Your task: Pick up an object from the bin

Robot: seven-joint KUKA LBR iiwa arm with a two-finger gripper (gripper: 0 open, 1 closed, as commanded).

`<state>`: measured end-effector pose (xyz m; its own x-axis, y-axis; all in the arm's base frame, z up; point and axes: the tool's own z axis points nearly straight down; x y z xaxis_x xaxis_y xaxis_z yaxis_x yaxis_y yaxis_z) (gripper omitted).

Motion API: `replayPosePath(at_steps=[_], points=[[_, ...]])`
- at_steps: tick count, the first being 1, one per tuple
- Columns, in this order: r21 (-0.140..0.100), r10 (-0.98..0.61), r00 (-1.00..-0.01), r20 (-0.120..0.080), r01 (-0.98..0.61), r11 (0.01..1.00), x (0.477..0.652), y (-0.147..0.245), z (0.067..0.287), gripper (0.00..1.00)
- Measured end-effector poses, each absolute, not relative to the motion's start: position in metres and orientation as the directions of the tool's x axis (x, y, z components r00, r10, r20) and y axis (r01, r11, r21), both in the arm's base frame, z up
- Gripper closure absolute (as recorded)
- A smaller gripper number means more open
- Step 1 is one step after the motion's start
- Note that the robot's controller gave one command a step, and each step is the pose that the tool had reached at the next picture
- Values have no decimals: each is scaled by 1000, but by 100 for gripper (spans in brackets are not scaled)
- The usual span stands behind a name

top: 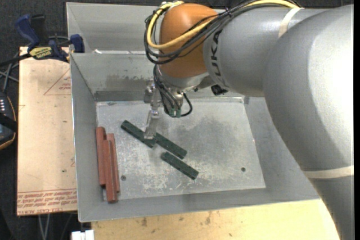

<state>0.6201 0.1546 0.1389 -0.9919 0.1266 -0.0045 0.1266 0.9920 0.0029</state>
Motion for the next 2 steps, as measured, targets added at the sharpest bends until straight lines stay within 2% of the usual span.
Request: replayPosePath(at_steps=[1,2], points=[[2,292,-956,-1,292,956,581,168,73,0],[3,228,-974,-5,228,974,601,161,71,100]])
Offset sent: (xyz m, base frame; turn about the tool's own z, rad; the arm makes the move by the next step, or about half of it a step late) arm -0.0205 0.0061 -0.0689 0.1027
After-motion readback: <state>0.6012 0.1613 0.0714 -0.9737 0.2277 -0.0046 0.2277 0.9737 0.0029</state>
